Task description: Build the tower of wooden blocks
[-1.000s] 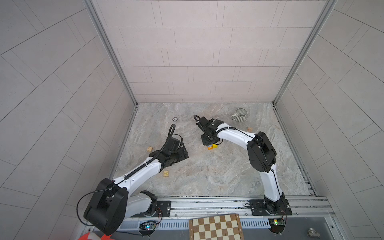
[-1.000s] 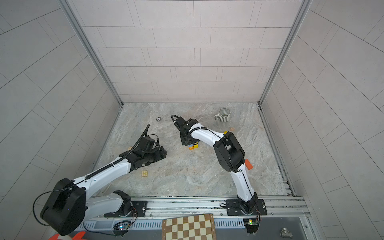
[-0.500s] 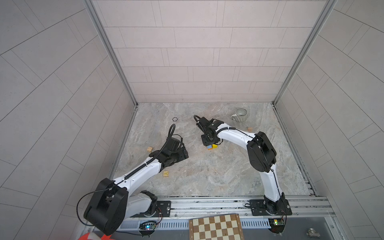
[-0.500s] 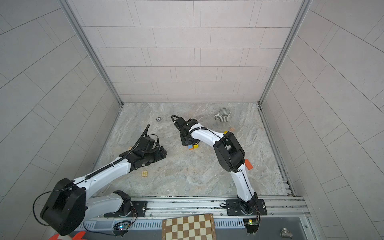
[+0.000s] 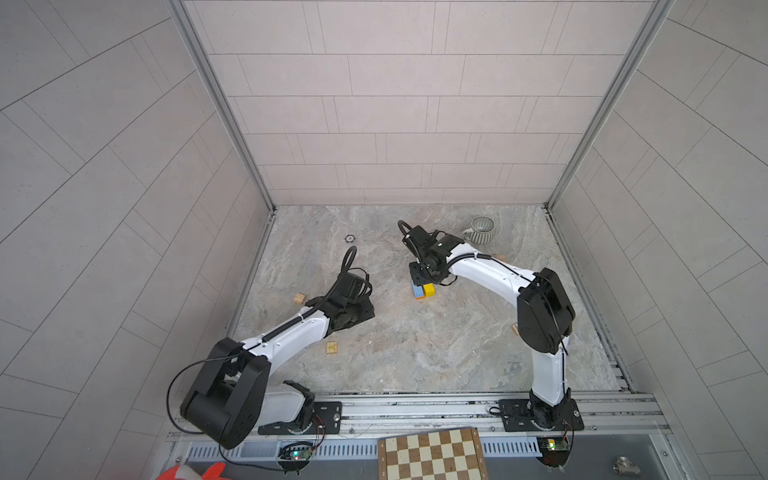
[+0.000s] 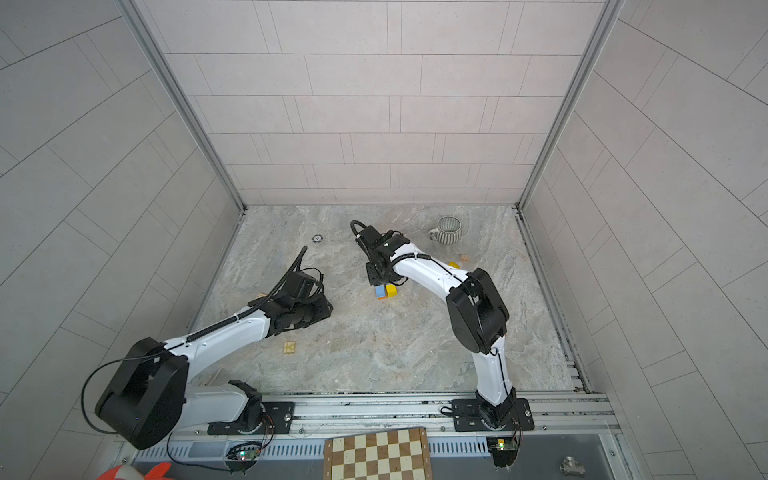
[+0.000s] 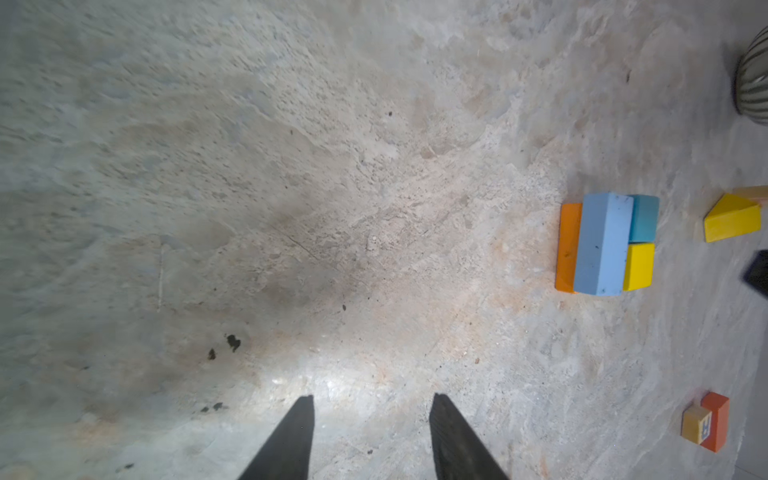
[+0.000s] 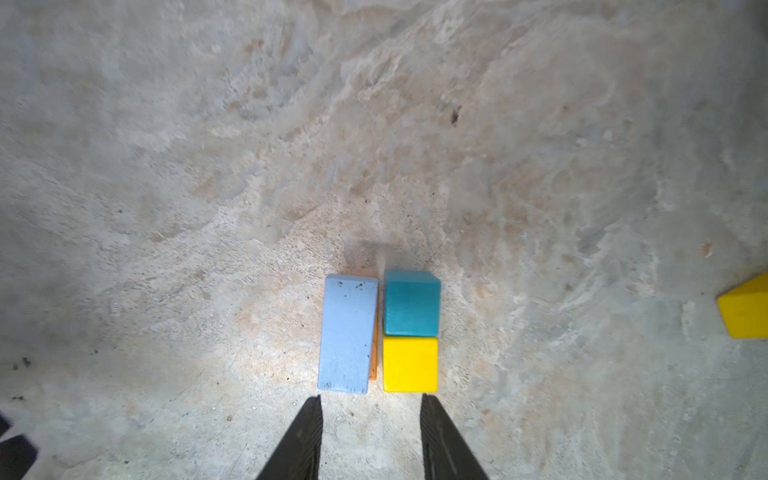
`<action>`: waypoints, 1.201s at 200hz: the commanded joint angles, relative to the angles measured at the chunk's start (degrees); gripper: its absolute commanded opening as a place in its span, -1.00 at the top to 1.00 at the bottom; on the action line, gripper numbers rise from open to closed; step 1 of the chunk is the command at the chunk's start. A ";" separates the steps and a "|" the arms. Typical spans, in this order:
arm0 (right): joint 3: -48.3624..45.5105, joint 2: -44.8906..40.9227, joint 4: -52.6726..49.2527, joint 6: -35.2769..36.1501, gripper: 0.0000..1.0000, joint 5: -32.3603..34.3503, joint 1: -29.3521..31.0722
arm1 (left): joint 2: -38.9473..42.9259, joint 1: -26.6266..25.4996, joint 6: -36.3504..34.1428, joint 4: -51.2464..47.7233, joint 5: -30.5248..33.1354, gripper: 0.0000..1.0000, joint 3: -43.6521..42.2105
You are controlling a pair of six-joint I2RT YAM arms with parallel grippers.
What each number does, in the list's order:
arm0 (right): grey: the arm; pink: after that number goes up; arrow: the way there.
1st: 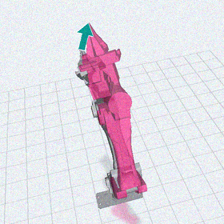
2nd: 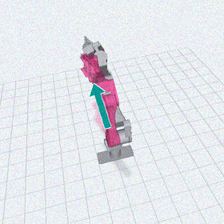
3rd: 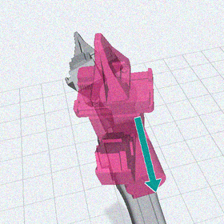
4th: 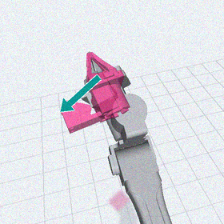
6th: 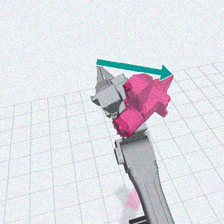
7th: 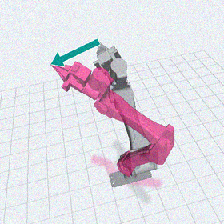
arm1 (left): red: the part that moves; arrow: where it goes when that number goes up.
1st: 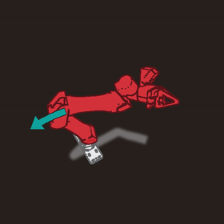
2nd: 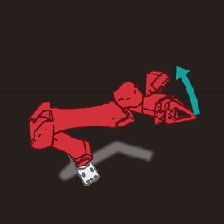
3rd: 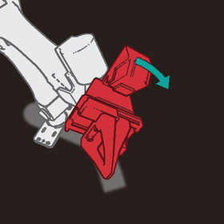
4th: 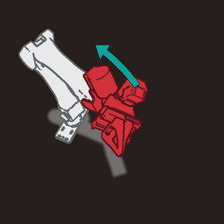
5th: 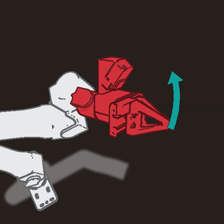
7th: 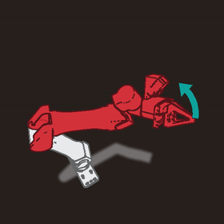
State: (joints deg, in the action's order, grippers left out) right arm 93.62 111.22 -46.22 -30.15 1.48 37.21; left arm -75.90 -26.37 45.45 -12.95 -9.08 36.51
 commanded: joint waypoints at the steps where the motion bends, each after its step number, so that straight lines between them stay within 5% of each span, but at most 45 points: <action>1: -2.94 -3.80 0.51 0.78 0.20 -2.30 -3.42 | -2.07 -0.04 -0.28 1.51 -1.14 0.20 3.07; 36: -7.38 -6.14 3.72 1.19 0.37 -7.93 -9.36 | -7.36 -1.94 -0.01 2.40 -0.81 0.46 7.18; 80: -8.72 -4.83 4.93 3.21 0.39 -11.08 -12.90 | -15.80 -5.22 0.47 2.90 0.36 0.49 13.81; 240: -9.52 2.55 8.60 3.92 0.37 -13.47 -10.35 | -31.03 -11.38 2.19 3.67 1.00 0.51 28.56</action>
State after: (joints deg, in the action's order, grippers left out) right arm 84.51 112.84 -37.43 -26.96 -11.94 26.61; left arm -105.56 -37.17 47.16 -9.65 -8.80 63.09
